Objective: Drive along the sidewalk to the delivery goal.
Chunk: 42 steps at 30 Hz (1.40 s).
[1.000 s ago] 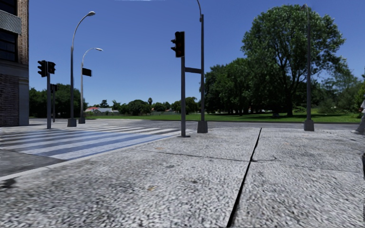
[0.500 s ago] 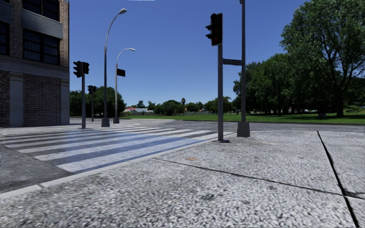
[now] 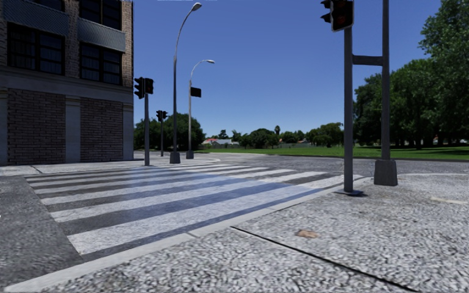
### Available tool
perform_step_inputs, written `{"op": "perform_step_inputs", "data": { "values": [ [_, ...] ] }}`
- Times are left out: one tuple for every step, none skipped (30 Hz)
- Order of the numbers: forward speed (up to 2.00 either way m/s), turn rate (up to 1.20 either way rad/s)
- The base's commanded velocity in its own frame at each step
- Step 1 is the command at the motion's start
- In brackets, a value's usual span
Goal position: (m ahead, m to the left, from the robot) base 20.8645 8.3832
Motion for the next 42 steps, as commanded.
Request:
{"op": "perform_step_inputs", "data": {
  "values": [
    [2.0,0.48],
    [2.0,0.48],
    [2.0,0.48],
    [2.0,0.48],
    [2.0,0.48],
    [2.0,0.48],
    [2.0,0.48],
    [2.0,0.48],
    [2.0,0.48],
    [2.0,0.48],
    [2.0,0.48],
    [2.0,0.48],
    [2.0,0.49],
    [2.0,0.49],
    [2.0,0.49],
    [2.0,0.49],
    [2.0,0.49],
    [2.0,0.49],
    [2.0,0.49],
    [1.95,0.49],
    [1.82,0.49],
    [1.76,0.49],
    [1.76,0.49],
    [1.67,0.49],
    [1.63,0.49],
    [1.6,0.49],
    [1.6,0.49],
    [1.57,0.49],
    [1.56,0.49],
    [1.55,0.49],
    [1.55,0.49],
    [1.51,0.49],
    [1.47,0.49],
    [1.44,0.49],
    [1.4,0.49],
    [1.4,0.49],
    [1.38,0.49],
    [1.38,0.49],
    [1.37,0.49],
    [1.37,0.49],
    [1.37,0.49],
    [1.37,0.49]
  ]
}}
